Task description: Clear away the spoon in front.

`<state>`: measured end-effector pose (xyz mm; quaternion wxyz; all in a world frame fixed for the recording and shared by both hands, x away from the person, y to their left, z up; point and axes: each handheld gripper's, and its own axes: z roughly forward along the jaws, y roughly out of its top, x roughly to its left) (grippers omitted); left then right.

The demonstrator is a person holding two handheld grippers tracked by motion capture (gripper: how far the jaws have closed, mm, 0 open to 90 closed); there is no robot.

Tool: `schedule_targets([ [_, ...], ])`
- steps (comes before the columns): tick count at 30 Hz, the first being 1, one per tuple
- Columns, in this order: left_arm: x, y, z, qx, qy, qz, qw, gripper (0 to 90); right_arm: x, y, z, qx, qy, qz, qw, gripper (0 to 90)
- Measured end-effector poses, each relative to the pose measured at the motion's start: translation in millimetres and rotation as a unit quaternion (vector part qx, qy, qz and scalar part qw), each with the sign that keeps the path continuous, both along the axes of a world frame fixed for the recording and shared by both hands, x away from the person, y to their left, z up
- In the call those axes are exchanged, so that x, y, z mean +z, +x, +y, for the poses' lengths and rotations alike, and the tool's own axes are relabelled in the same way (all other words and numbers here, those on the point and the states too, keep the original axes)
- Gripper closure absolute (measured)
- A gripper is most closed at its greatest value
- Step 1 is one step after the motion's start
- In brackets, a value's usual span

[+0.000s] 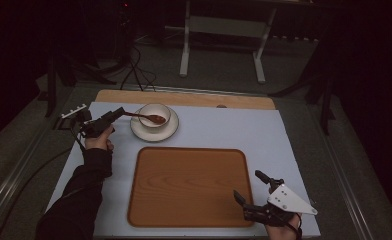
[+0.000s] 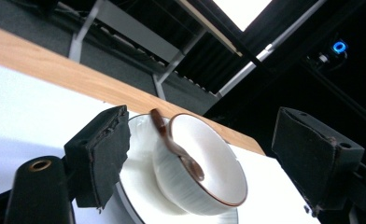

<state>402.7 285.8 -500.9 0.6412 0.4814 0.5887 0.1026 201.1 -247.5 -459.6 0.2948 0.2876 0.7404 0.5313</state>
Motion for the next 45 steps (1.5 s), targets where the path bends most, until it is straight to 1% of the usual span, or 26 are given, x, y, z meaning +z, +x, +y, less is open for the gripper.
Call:
schedule_targets([
  [2,-2.5,2.5,-2.0,0.01,-0.002,0.004,0.9999,25.2,-0.4,0.3,-0.1,0.0,0.001,0.002,1.0,12.6],
  [3,-3.5,4.2,-3.0,0.012,-0.001,0.01,0.9999,28.7,-0.6,0.5,-0.1,0.001,0.0,0.003,1.0,12.6],
  [4,-4.4,5.4,-4.7,0.02,0.004,0.014,0.9997,32.3,-0.7,0.7,-0.1,0.002,0.0,0.003,1.0,12.6],
  [5,-6.0,6.5,-5.8,0.021,0.005,0.015,0.9997,34.8,-0.7,0.6,-0.2,0.002,0.001,0.004,1.0,12.6],
  [6,-7.8,7.4,-6.8,0.022,0.0,0.017,0.9996,37.2,-0.6,0.6,-0.3,0.002,0.001,0.004,1.0,12.6],
  [7,-9.1,7.8,-8.1,0.029,-0.002,0.018,0.9994,38.2,-0.5,0.4,-0.5,0.002,0.002,0.004,1.0,12.6],
  [8,-10.6,8.5,-8.8,0.03,-0.011,0.016,0.9994,40.8,-0.4,0.3,-0.6,0.002,0.003,0.004,1.0,12.6],
  [10,-13.2,10.6,-10.5,0.038,-0.018,0.02,0.9989,43.8,-0.6,0.5,-1.0,0.003,0.004,0.004,1.0,12.6],
  [11,-14.8,11.7,-11.4,0.039,-0.026,0.021,0.9987,46.3,-0.8,0.8,-1.1,0.004,0.005,0.005,1.0,12.7],
  [12,-15.8,12.4,-12.4,0.047,-0.028,0.023,0.9982,47.2,-1.0,1.1,-1.1,0.004,0.005,0.006,1.0,12.7],
  [13,-17.3,12.8,-12.8,0.05,-0.039,0.021,0.9977,49.0,-1.1,1.2,-1.1,0.004,0.005,0.007,1.0,12.6],
  [16,-22.3,13.4,-15.2,0.063,-0.057,0.021,0.9962,53.9,-1.0,1.0,-1.4,0.004,0.006,0.007,1.0,12.7],
  [18,-24.7,14.1,-17.4,0.07,-0.065,0.024,0.9951,54.9,-1.3,1.3,-1.8,0.004,0.005,0.007,1.0,12.7],
  [23,-26.8,14.0,-19.7,0.092,-0.08,0.019,0.9924,61.3,-1.9,2.1,-2.2,0.005,0.007,0.01,0.9999,12.7],
  [24,-26.7,14.2,-20.3,0.092,-0.083,0.018,0.9921,63.6,-1.9,2.1,-2.2,0.005,0.007,0.01,0.9999,12.7],
  [26,-27.2,14.3,-21.4,0.095,-0.085,0.017,0.9917,63.9,-2.2,2.5,-2.1,0.005,0.006,0.011,0.9999,12.7],
  [27,-27.2,14.3,-21.4,0.095,-0.085,0.017,0.9917,66.0,-2.3,2.5,-2.0,0.005,0.006,0.011,0.9999,12.7],
  [28,-27.8,15.0,-23.3,0.096,-0.09,0.019,0.9912,66.3,-2.3,2.4,-1.9,0.005,0.006,0.012,0.9999,12.7],
  [30,-28.1,15.8,-25.1,0.094,-0.09,0.019,0.9913,72.3,-2.3,2.2,-1.7,0.006,0.005,0.011,0.9999,12.8],
  [31,-28.1,15.8,-25.1,0.094,-0.09,0.019,0.9913,73.5,-2.3,2.2,-1.7,0.006,0.005,0.012,0.9999,12.8],
  [33,-27.4,15.9,-27.1,0.102,-0.088,0.02,0.9907,80.4,-2.5,2.6,-1.9,0.006,0.005,0.012,0.9999,12.8],
  [35,-26.3,15.6,-28.2,0.106,-0.087,0.022,0.9903,81.9,-2.6,2.8,-2.0,0.006,0.005,0.013,0.9999,13.1],
  [38,-23.7,15.1,-29.3,0.109,-0.08,0.02,0.9907,83.0,-2.5,2.7,-2.1,0.006,0.005,0.013,0.9999,13.1],
  [39,-22.8,15.1,-29.6,0.106,-0.079,0.017,0.9911,83.2,-2.3,2.6,-2.1,0.006,0.006,0.013,0.9999,13.1],
  [43,-14.1,15.1,-32.3,0.096,-0.056,0.006,0.9938,83.5,-2.2,2.6,-2.2,0.006,0.005,0.013,0.9999,13.2],
  [45,-7.9,15.2,-33.3,0.094,-0.044,-0.001,0.9946,83.6,-2.3,2.7,-2.2,0.006,0.006,0.014,0.9999,13.2],
])
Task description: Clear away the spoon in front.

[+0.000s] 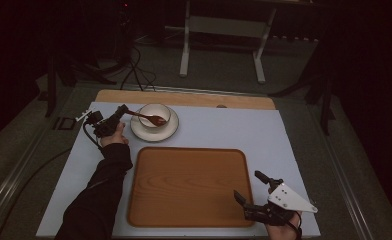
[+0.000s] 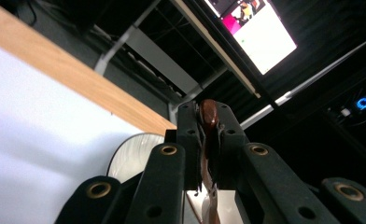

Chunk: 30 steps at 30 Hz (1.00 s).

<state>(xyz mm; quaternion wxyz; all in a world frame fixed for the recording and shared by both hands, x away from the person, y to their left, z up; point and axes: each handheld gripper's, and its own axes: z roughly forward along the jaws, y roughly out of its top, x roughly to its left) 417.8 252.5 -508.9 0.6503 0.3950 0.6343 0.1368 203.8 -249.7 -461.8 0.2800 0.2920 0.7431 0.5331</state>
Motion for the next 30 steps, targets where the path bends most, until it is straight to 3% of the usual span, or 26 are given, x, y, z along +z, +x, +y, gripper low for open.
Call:
schedule_targets([
  [6,21.3,0.1,-0.2,-0.005,0.029,-0.02,0.9994,83.9,0.0,0.0,0.0,0.0,0.001,0.001,1.0,13.2],
  [17,55.8,-5.4,7.4,-0.038,0.073,-0.048,0.9955,83.9,0.4,0.5,-0.4,0.0,0.002,-0.001,1.0,13.2],
  [24,77.9,-13.2,15.7,-0.065,0.105,-0.064,0.9902,83.9,0.2,0.6,0.4,0.0,0.002,0.001,1.0,13.2],
  [30,90.8,-19.2,19.8,-0.09,0.116,-0.073,0.9864,83.9,0.0,0.9,0.7,0.0,0.001,0.002,1.0,13.2],
])
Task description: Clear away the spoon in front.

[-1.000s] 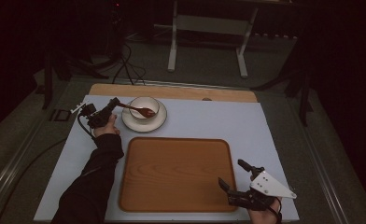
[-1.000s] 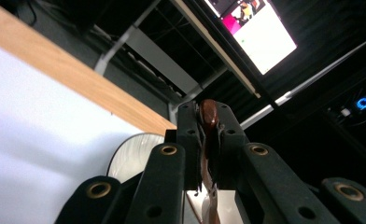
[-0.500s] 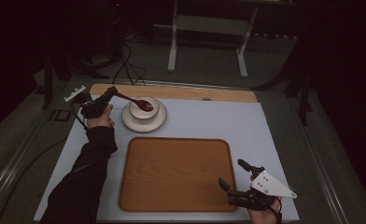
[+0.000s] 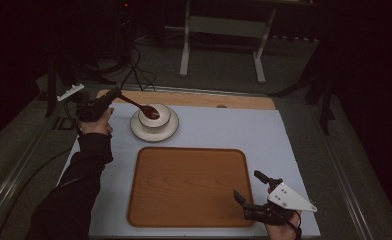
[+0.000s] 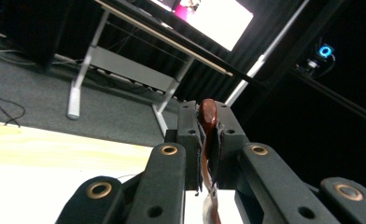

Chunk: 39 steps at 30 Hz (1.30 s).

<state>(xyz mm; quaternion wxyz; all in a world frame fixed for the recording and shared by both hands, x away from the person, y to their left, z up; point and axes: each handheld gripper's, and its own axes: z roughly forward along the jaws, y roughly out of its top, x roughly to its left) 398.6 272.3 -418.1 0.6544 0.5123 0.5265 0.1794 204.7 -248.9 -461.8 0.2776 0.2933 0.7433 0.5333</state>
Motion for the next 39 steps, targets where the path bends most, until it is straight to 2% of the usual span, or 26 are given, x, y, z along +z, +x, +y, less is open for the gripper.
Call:
schedule_targets([
  [1,4.8,-2.7,1.8,-0.011,0.003,-0.002,0.9999,83.9,-0.1,0.0,0.1,0.0,0.0,0.0,1.0,13.3],
  [5,10.9,-8.4,5.1,-0.027,0.013,-0.004,0.9995,83.9,0.0,0.1,0.7,-0.001,0.0,-0.001,1.0,13.2],
  [8,14.9,-13.8,7.9,-0.056,0.019,-0.004,0.9982,83.9,-0.4,0.4,0.6,-0.002,-0.002,-0.002,1.0,13.2],
  [10,16.0,-15.4,7.8,-0.062,0.023,-0.004,0.9978,83.9,-0.4,0.4,0.5,-0.003,-0.002,-0.002,1.0,13.2],
  [11,17.9,-17.8,8.5,-0.077,0.029,-0.003,0.9966,83.9,-0.3,0.2,0.3,-0.004,-0.003,-0.003,1.0,13.2],
  [14,20.4,-20.6,8.9,-0.088,0.041,-0.004,0.9952,83.9,0.1,-0.5,0.3,-0.005,-0.002,-0.006,1.0,13.2],
  [16,24.6,-24.1,9.7,-0.109,0.052,-0.006,0.9927,83.9,0.2,-0.6,0.5,-0.006,-0.003,-0.006,1.0,13.2],
  [18,24.6,-24.1,9.7,-0.109,0.052,-0.006,0.9927,83.9,0.1,-0.4,0.6,-0.006,-0.003,-0.007,1.0,13.2],
  [19,27.5,-26.9,9.8,-0.126,0.059,-0.008,0.9902,83.9,-0.1,-0.4,0.9,-0.006,-0.004,-0.006,1.0,13.2],
  [20,28.5,-28.0,9.6,-0.135,0.064,-0.01,0.9888,83.9,-0.2,-0.4,1.0,-0.006,-0.005,-0.006,1.0,13.2],
  [24,32.5,-33.4,7.9,-0.157,0.081,-0.014,0.9842,83.9,-0.2,-0.4,1.1,-0.007,-0.006,-0.007,0.9999,13.2],
  [25,33.2,-34.4,7.7,-0.166,0.081,-0.016,0.9827,83.9,-0.3,-0.2,1.1,-0.006,-0.006,-0.006,0.9999,13.2],
  [31,36.5,-41.9,2.9,-0.204,0.111,-0.018,0.9725,83.9,-0.3,-0.5,1.4,-0.006,-0.007,-0.006,0.9999,13.2],
  [35,36.6,-46.8,1.1,-0.226,0.114,-0.019,0.9672,83.9,-0.7,-0.3,1.9,-0.005,-0.005,-0.004,1.0,13.2],
  [36,36.6,-46.8,1.1,-0.226,0.114,-0.019,0.9672,83.8,-0.7,-0.3,1.9,-0.005,-0.005,-0.004,1.0,13.2],
  [37,37.0,-49.4,-1.0,-0.241,0.117,-0.021,0.9633,83.8,-0.8,-0.3,2.1,-0.005,-0.006,-0.004,1.0,13.2],
  [39,36.9,-51.5,-3.6,-0.259,0.12,-0.021,0.9583,83.9,-0.8,-0.4,2.3,-0.004,-0.006,-0.004,1.0,13.2],
])
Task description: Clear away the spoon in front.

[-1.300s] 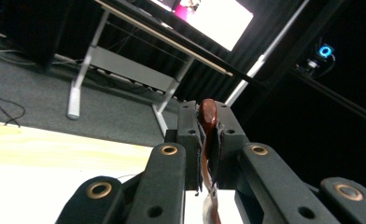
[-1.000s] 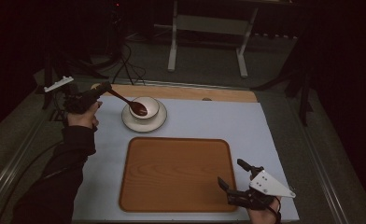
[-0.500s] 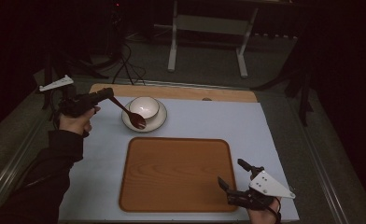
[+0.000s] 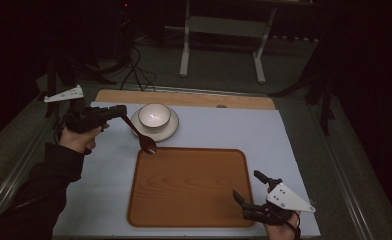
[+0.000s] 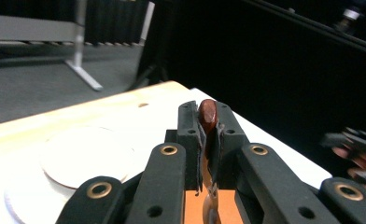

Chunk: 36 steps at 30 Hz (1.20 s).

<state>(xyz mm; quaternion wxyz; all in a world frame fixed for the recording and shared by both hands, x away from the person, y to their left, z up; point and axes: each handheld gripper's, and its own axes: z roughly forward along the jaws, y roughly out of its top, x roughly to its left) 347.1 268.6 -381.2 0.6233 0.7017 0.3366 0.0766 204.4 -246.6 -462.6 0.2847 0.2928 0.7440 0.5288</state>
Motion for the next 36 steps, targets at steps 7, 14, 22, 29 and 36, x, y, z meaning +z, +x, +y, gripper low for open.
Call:
schedule_targets([
  [7,-3.9,-4.5,-11.0,-0.049,0.024,0.008,0.9985,83.8,-0.2,0.2,0.2,0.002,0.001,0.002,1.0,13.2],
  [14,-7.5,-8.9,-18.9,-0.086,0.04,0.009,0.9954,83.8,-0.4,0.4,0.2,0.003,0.001,0.002,1.0,13.2],
  [22,-15.6,-15.1,-26.8,-0.145,0.054,0.007,0.9878,83.8,-0.4,0.5,0.3,0.003,0.001,0.002,1.0,13.2],
  [29,-26.1,-17.6,-36.5,-0.185,0.069,0.021,0.9801,83.8,-0.8,0.8,0.7,0.003,-0.001,0.004,1.0,13.2],
  [36,-33.3,-21.0,-47.3,-0.22,0.087,0.035,0.971,83.7,-1.0,0.9,0.6,0.004,-0.001,0.004,1.0,13.2],
])
